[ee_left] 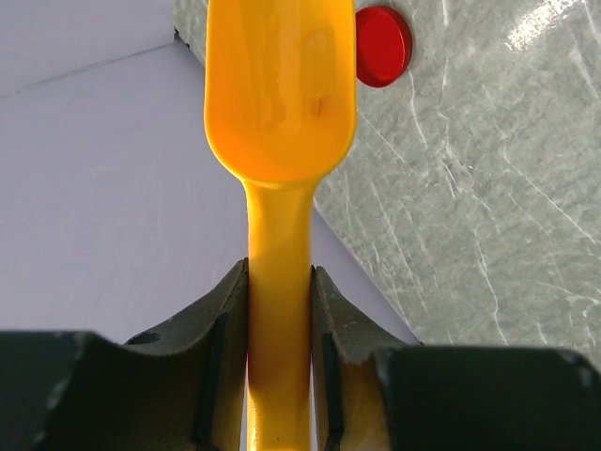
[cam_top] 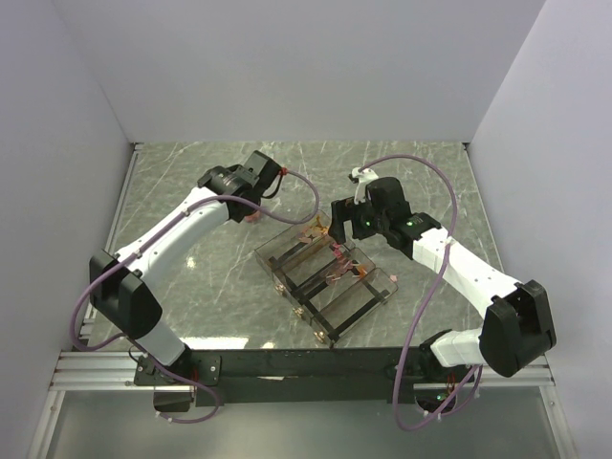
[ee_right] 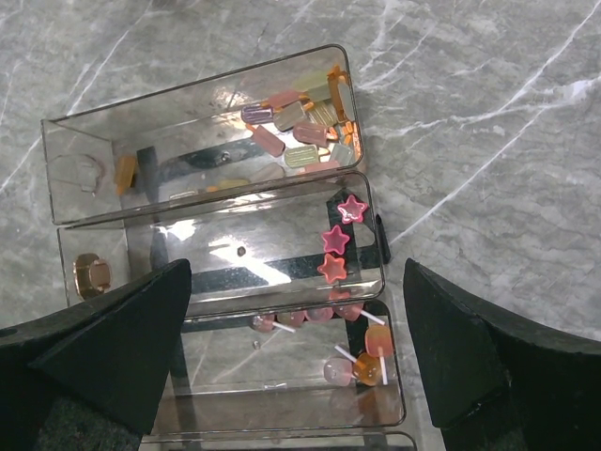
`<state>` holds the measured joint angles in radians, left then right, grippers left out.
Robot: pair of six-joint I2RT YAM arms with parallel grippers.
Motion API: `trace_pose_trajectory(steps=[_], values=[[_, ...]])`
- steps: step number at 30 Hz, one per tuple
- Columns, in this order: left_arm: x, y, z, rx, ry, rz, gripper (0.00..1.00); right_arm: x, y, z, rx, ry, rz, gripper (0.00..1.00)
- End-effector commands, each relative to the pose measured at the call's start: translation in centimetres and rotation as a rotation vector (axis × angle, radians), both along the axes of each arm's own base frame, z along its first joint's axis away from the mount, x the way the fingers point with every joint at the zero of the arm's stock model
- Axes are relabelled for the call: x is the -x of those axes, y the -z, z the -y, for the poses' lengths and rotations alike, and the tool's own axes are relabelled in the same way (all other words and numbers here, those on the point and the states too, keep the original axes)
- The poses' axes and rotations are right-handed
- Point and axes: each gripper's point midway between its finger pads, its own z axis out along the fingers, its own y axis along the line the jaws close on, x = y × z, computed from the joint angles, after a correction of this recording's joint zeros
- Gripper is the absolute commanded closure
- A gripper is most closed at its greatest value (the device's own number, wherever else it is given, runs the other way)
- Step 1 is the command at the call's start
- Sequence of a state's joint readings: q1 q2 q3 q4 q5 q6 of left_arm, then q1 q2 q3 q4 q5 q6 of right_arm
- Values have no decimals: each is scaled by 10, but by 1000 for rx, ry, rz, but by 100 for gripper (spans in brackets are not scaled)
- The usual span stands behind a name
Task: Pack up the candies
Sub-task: Place the fake candies in the packing bottle.
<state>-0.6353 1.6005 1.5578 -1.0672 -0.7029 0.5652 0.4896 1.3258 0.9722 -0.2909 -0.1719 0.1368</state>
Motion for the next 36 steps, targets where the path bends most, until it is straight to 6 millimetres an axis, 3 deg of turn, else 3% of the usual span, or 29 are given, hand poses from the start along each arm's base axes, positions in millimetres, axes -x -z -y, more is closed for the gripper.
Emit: trace_pose_trajectory(steps=[1, 4, 7, 12, 17, 21, 25, 31, 36], values=[[1, -15, -2, 40, -17, 56, 99, -2, -7, -1, 5, -1, 29, 0], [3, -15, 10, 204, -9, 74, 99, -3, -3, -2, 8, 0, 24, 2], [12, -13, 35, 415, 38, 74, 99, -7, 4, -2, 28, -2, 9, 5], [47, 3, 79, 710, 116, -66, 99, -10, 16, -7, 55, -43, -20, 12], [82, 19, 110, 924, 145, -170, 99, -19, 20, -12, 67, -67, -29, 23], [96, 23, 114, 985, 173, -177, 99, -33, 21, -9, 86, -43, -20, 30], [106, 45, 113, 983, 238, -194, 99, -42, 28, -12, 95, -45, -22, 30], [116, 60, 121, 1022, 312, -217, 99, -54, 32, -13, 101, -49, -21, 35], [106, 44, 114, 1050, 283, -107, 99, -47, 35, -11, 99, -59, -33, 37]])
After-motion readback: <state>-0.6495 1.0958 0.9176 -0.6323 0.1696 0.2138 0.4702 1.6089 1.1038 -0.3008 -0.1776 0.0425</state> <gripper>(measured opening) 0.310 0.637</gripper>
